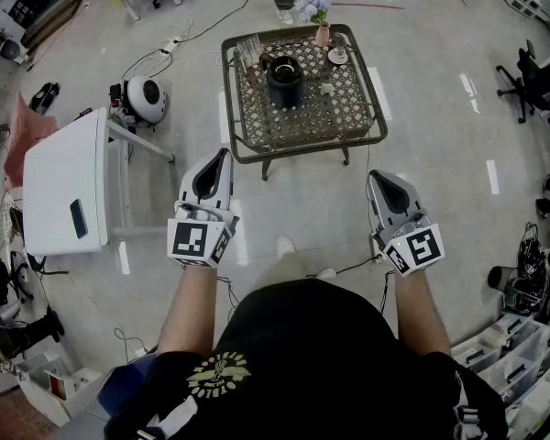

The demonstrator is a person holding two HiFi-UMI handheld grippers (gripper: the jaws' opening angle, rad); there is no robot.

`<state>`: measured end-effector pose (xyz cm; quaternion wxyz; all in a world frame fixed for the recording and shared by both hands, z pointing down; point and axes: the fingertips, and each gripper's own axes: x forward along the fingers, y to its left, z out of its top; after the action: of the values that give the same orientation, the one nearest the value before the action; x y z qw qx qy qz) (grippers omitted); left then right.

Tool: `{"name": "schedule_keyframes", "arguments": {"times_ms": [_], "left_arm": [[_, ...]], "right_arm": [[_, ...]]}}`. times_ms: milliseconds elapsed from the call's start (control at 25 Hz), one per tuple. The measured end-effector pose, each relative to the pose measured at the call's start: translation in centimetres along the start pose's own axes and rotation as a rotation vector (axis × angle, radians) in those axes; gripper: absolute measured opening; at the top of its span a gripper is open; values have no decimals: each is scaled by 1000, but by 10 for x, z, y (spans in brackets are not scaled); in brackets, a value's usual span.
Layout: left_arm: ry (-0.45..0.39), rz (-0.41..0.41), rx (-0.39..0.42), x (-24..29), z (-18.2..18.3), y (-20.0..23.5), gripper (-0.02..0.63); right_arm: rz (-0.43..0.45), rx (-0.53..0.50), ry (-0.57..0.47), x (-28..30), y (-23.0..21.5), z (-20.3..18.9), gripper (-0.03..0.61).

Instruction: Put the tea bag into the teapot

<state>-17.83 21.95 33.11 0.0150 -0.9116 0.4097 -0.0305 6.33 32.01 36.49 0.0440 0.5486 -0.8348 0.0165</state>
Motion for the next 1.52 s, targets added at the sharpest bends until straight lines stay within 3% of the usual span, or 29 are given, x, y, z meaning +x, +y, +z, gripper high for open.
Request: {"name": "schedule_keyframes", "arguments": {"times_ms": [240, 480, 880, 1520], "left_arm": [[-7, -13, -51, 21, -1, 28, -5], [-31, -41, -45, 29, 5, 40, -5], [-4, 41, -39, 20, -10, 80, -5], [60, 75, -4, 63, -29, 103, -5]], "right_arm": [[-3, -25, 5, 35, 3, 14, 9], [-26, -1, -28, 49, 4, 31, 9], [-125, -35, -38, 49, -33, 44, 9], [-73, 21, -15, 100, -64, 20, 9]]}}
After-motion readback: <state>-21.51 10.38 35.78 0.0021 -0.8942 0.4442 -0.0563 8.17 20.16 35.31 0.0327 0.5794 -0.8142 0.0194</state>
